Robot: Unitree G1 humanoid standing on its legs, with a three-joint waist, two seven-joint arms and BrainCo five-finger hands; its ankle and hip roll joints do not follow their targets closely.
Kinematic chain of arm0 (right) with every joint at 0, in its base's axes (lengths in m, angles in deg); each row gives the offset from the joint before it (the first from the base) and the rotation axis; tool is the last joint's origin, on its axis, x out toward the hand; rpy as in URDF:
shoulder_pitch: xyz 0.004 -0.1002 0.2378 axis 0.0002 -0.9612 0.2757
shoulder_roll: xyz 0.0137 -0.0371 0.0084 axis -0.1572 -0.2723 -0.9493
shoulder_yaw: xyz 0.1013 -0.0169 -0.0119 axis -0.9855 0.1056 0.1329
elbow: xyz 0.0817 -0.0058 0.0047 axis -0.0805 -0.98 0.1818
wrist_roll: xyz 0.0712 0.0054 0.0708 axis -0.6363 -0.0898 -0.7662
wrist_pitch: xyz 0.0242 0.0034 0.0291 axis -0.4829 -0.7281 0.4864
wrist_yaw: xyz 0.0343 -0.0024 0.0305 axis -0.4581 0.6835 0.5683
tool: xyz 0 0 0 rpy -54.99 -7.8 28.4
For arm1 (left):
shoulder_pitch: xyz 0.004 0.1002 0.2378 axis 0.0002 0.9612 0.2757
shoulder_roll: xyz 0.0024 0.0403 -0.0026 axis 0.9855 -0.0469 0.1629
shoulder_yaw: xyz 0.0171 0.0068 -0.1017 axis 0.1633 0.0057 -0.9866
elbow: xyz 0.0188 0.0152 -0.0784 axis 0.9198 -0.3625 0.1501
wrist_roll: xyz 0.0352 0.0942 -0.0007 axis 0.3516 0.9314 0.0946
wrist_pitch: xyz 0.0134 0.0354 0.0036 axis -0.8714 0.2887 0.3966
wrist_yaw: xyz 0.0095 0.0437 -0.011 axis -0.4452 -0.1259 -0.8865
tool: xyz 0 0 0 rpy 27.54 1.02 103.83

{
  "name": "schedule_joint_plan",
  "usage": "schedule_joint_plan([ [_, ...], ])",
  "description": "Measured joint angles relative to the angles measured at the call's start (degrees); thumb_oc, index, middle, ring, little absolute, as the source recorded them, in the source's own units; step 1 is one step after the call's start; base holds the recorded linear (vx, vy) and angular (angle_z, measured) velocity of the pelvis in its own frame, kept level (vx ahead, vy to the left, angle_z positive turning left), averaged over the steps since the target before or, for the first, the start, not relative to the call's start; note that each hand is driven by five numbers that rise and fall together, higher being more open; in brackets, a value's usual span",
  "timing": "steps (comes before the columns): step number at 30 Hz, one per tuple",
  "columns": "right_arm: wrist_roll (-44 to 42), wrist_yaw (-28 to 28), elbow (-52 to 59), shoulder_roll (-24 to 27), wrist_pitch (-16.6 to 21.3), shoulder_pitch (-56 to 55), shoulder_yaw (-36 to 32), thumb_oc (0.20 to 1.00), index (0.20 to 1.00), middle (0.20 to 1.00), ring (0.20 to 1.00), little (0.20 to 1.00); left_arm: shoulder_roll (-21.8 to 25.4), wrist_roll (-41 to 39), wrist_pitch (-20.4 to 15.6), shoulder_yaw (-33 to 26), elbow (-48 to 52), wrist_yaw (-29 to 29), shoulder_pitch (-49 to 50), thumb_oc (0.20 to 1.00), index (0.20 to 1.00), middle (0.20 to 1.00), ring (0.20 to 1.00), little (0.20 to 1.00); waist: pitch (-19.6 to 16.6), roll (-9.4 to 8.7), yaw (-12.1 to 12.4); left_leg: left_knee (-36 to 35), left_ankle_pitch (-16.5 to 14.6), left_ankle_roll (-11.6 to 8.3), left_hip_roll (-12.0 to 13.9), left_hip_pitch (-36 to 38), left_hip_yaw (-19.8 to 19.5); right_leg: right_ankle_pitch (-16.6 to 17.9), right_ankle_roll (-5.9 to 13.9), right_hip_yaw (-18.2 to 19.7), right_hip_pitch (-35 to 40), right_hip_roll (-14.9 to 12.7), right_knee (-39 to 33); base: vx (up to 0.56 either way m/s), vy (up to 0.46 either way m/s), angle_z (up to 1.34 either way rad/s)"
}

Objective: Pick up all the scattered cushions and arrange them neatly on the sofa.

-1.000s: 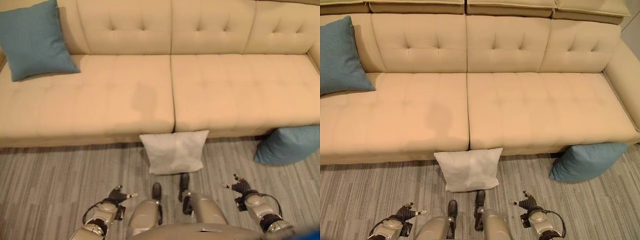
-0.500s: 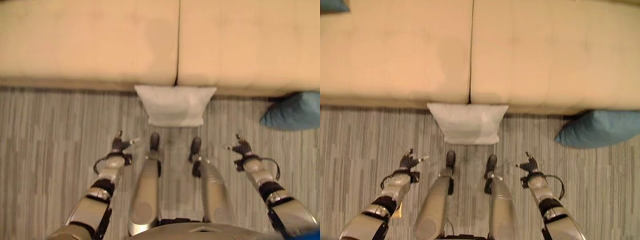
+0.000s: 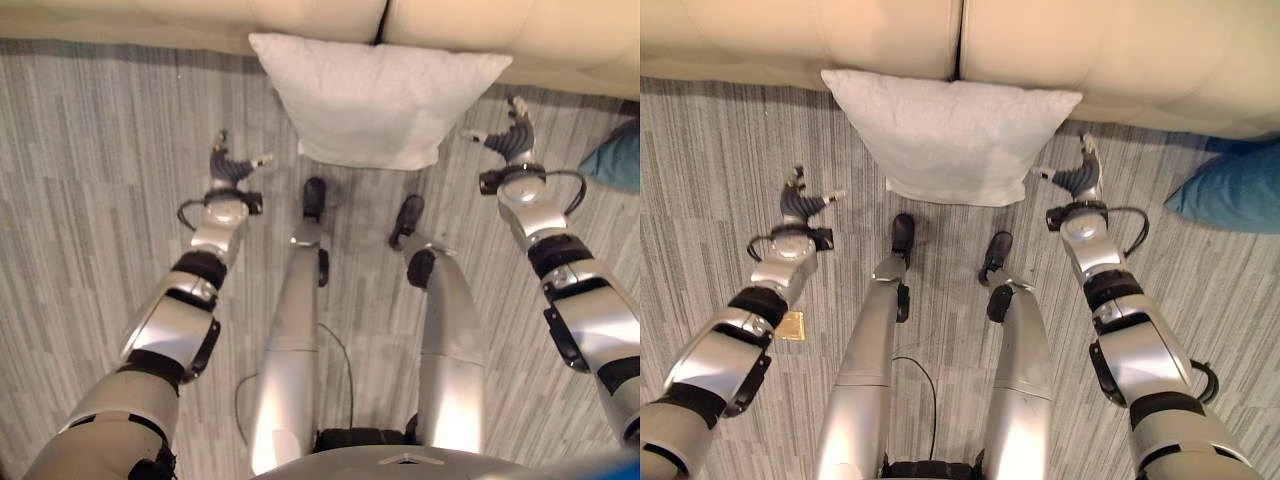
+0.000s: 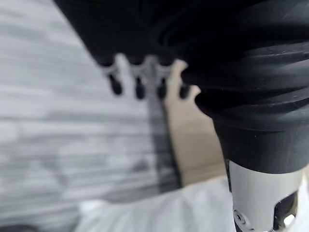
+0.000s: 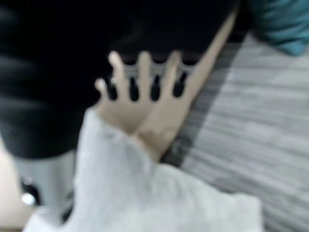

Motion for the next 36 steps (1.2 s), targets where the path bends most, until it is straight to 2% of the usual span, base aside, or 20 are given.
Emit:
schedule_joint_plan([
  [2, 0.0, -0.1, -0.5, 2.2, 0.0, 2.3, 2.9, 1.0, 1.0, 1.0, 1.0, 1.0, 0.8, -1.2, -0.2, 1.1, 1.9, -0.2, -2.4, 1.0, 1.0, 1.0, 1.0, 1.0, 0.0, -0.08, 0.0, 4.8, -1.8, 0.29, -0.1, -3.8, 0.3, -1.2, -0.18, 1.3, -3.7, -0.3, 4.0, 0.06, 0.024, -0.05],
  [4, 0.0, -0.2, 0.1, 3.0, 0.0, 4.5, 2.7, 1.0, 1.0, 1.0, 1.0, 1.0, 1.4, -1.7, -0.4, 0.3, 3.6, -0.2, -5.2, 1.0, 1.0, 1.0, 1.0, 1.0, 0.1, -0.1, -0.6, 7.4, -2.2, 0.4, -0.3, -6.8, 0.7, -1.3, -0.15, 1.5, -6.3, -0.8, 5.9, 0.06, 0.046, -0.02],
  [10, 0.1, -0.3, 2.1, 6.0, -0.1, 5.2, 3.1, 1.0, 1.0, 1.0, 1.0, 1.0, 5.0, -3.7, -0.6, 1.4, 8.1, -0.2, -5.9, 1.0, 1.0, 1.0, 1.0, 1.0, -0.5, -0.87, -2.8, 15.9, -6.6, 2.3, -0.1, -13.3, 2.9, -3.1, 0.26, 5.0, -13.2, -0.8, 12.0, 0.08, 0.036, -0.13],
  [20, 0.1, 0.1, 1.1, 8.1, -0.2, 11.1, 7.2, 1.0, 1.0, 1.0, 1.0, 1.0, 4.9, -4.0, -0.2, 3.7, 8.0, -0.3, -10.8, 1.0, 1.0, 1.0, 1.0, 1.0, -1.1, -0.8, -2.4, 15.8, -6.6, 2.38, -0.2, -16.0, 4.8, -2.4, 1.13, 6.9, -17.0, -0.5, 11.6, 0.01, 0.002, -0.02],
  [26, 0.2, 0.3, -0.4, 8.4, -0.6, 15.7, 10.4, 1.0, 1.0, 1.0, 1.0, 1.0, 5.0, -4.0, -0.2, 6.5, 8.0, -0.5, -14.7, 1.0, 1.0, 1.0, 1.0, 1.0, -1.2, -0.73, -1.5, 16.6, -6.7, 2.22, -0.1, -17.6, 4.8, -2.6, 0.83, 7.0, -18.8, -0.4, 12.7, 0.0, 0.0, 0.0],
  [31, -1.7, 1.2, -0.5, 6.3, -0.9, 16.5, 10.7, 1.0, 1.0, 1.0, 1.0, 1.0, 4.0, -4.1, 0.1, 7.0, 7.9, -1.4, -16.4, 1.0, 1.0, 1.0, 1.0, 1.0, -1.3, -0.66, -1.4, 16.9, -6.9, 2.15, -0.1, -18.2, 4.8, -2.9, 0.22, 7.5, -19.9, -0.3, 13.4, 0.0, 0.0, 0.0],
  [36, -8.6, 1.8, -0.7, -0.5, -0.6, 15.5, 9.3, 1.0, 1.0, 1.0, 1.0, 1.0, 1.4, -6.1, 0.1, 7.0, 7.9, -2.6, -18.1, 1.0, 1.0, 1.0, 1.0, 1.0, -1.4, -0.47, -1.4, 16.4, -6.5, 1.82, 0.1, -18.5, 5.0, -2.7, 0.2, 7.6, -20.5, 0.0, 13.3, 0.0, 0.0, 0.0],
])
